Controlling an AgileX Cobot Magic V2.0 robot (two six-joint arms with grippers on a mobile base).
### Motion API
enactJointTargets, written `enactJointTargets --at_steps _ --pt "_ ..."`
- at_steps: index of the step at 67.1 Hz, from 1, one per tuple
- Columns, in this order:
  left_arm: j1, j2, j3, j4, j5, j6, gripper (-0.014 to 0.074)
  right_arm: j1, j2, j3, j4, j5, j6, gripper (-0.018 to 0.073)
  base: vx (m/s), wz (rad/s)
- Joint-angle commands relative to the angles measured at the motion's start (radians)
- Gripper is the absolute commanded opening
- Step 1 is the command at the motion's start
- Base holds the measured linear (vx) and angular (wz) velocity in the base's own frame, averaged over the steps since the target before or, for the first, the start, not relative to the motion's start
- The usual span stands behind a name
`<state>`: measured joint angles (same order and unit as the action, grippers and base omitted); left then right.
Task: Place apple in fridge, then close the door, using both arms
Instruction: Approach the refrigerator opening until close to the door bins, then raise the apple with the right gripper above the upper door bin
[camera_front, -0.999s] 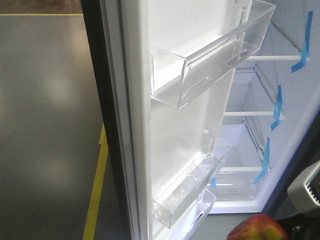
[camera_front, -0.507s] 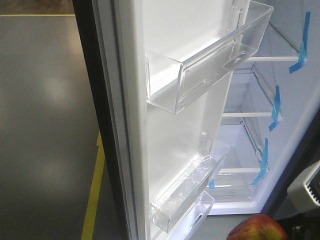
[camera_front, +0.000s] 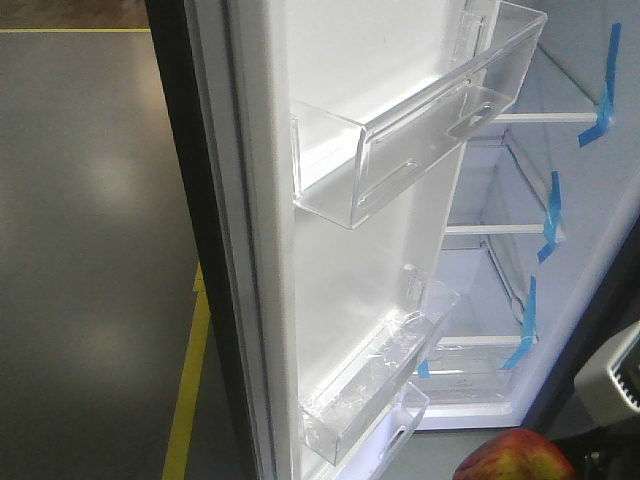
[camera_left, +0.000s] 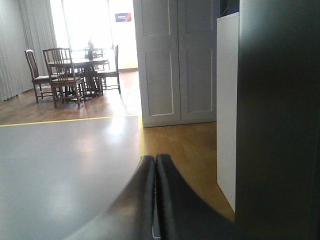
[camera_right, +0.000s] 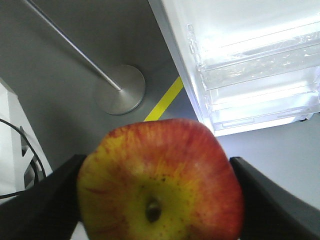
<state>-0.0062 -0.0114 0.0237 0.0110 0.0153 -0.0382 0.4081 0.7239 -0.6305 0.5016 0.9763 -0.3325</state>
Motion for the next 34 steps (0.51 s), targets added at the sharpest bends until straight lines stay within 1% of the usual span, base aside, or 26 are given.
enactJointTargets --at_steps 1,25,34 --pt "-0.003 -0.015 -0.016 -0.011 -0.071 -0.005 -0.0006 0.001 -0.002 -0.028 0.031 -0.042 -0.007 0.0412 0.00 0.00" --pt "-0.003 -0.015 -0.016 -0.011 -0.071 -0.005 -0.0006 0.001 -0.002 -0.028 0.044 -0.060 -0.007 0.0412 0.00 0.00" --pt "-0.003 -0.015 -0.016 -0.011 -0.071 -0.005 -0.0006 0.000 -0.002 -0.066 -0.003 -0.102 -0.010 0.0412 0.00 0.00"
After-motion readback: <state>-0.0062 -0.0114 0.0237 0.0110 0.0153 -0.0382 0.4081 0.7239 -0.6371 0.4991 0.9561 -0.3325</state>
